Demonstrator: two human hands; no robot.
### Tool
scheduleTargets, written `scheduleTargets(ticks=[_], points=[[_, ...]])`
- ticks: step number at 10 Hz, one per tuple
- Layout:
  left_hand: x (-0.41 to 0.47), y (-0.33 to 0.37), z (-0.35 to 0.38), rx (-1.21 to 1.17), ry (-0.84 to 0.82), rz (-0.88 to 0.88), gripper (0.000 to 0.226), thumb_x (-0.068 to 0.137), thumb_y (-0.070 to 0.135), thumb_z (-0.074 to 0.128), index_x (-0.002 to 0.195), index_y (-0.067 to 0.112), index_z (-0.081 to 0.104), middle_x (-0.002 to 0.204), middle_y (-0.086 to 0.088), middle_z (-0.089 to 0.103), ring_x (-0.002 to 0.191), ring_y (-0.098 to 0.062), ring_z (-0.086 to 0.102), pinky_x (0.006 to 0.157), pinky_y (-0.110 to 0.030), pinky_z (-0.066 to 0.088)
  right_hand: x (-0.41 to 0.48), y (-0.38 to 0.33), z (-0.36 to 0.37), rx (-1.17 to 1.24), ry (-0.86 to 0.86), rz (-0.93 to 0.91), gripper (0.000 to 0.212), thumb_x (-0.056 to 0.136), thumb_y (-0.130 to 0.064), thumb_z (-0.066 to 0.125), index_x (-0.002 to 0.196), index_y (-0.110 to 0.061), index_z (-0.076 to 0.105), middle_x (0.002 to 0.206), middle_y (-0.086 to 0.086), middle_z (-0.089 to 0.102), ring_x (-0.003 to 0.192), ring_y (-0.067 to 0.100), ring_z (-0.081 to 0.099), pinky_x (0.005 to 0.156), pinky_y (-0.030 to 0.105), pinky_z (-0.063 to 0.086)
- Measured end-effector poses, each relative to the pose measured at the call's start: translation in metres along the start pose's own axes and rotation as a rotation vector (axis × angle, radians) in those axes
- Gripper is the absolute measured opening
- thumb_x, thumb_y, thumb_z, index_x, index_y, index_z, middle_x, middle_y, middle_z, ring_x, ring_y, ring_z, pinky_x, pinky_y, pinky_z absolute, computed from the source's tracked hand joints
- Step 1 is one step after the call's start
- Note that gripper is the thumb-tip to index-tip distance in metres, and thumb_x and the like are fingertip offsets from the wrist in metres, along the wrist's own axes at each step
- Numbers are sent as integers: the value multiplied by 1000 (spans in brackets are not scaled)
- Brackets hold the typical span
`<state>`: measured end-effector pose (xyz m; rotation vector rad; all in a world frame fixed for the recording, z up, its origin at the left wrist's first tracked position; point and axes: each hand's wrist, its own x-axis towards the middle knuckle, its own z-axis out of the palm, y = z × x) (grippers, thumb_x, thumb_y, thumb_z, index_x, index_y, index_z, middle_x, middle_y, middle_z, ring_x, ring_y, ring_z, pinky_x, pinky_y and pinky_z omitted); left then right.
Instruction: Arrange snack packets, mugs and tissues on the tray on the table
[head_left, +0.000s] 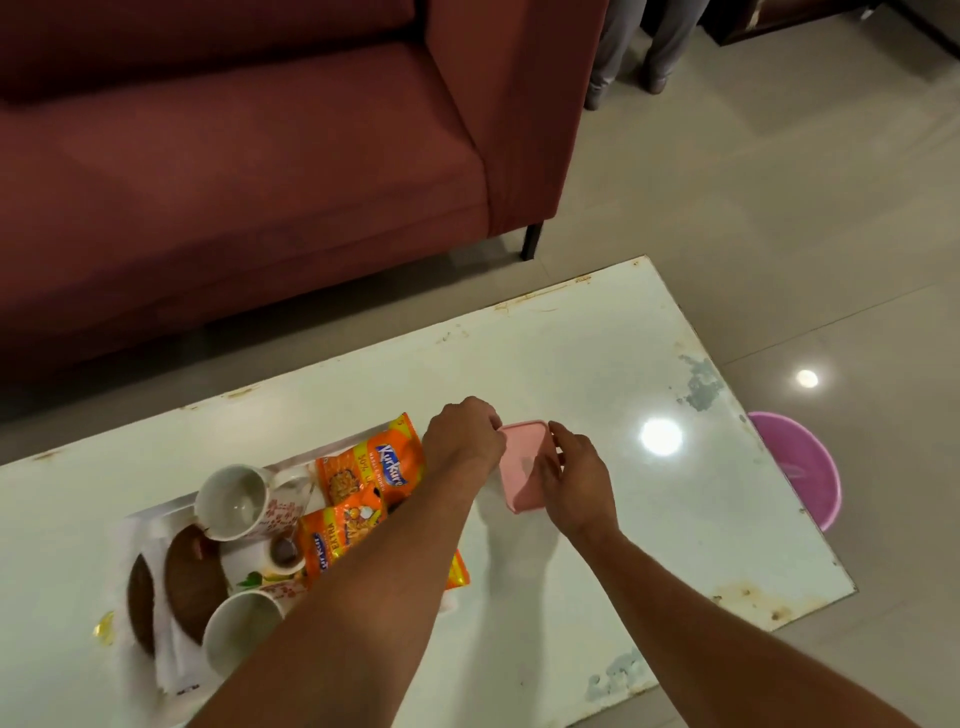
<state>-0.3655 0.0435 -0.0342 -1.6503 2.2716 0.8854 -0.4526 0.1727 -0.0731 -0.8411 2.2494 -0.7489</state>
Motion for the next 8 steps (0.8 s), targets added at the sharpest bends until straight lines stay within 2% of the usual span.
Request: scheduleTargets(ticks=[1,2,4,6,7,8], points=[[-7,-31,-9,64,-4,-3,27,91,35,68,114,22,75,115,-3,75,109,-24,68,89,-34,56,-10,-19,19,27,-11,-13,41,98,-12,52,139,-13,58,126,9,61,107,26,63,90,30,49],[-11,-54,-12,107,-10,-5,27,91,38,68,112,24,75,113,-3,75,107,-26,68,87,-36,57,-19,-30,35,26,3,-30,39,99,-11,54,137,-12,60,127,8,62,108,25,62,87,23,43],[-17,-68,-8,102,-4,9,29,92,38,66,114,22,74,114,-6,74,107,-27,68,90,-39,57,-28,-34,45,-42,-18,23,41,102,-17,51,142,-13,55,132,9,60,114,26,61,86,22,42],[-19,-72,-2,103,17,22,32,94,38,66,118,19,73,115,-6,75,106,-26,69,89,-38,57,-31,-32,48,-64,18,63,39,103,-22,51,140,-12,58,130,9,61,112,26,62,91,28,47],[-22,-73,-6,63,23,23,39,95,39,64,127,18,68,122,-7,72,114,-27,66,94,-39,55,-34,-33,47,-60,12,89,42,103,-25,52,142,-11,55,136,9,58,117,26,61,99,34,50],[-28,-75,-15,-4,107,43,39,98,38,58,131,18,65,126,-6,70,119,-26,63,97,-39,53,-40,-35,42,-78,76,77,50,101,-33,56,145,-11,52,140,9,54,122,26,59,102,41,50]])
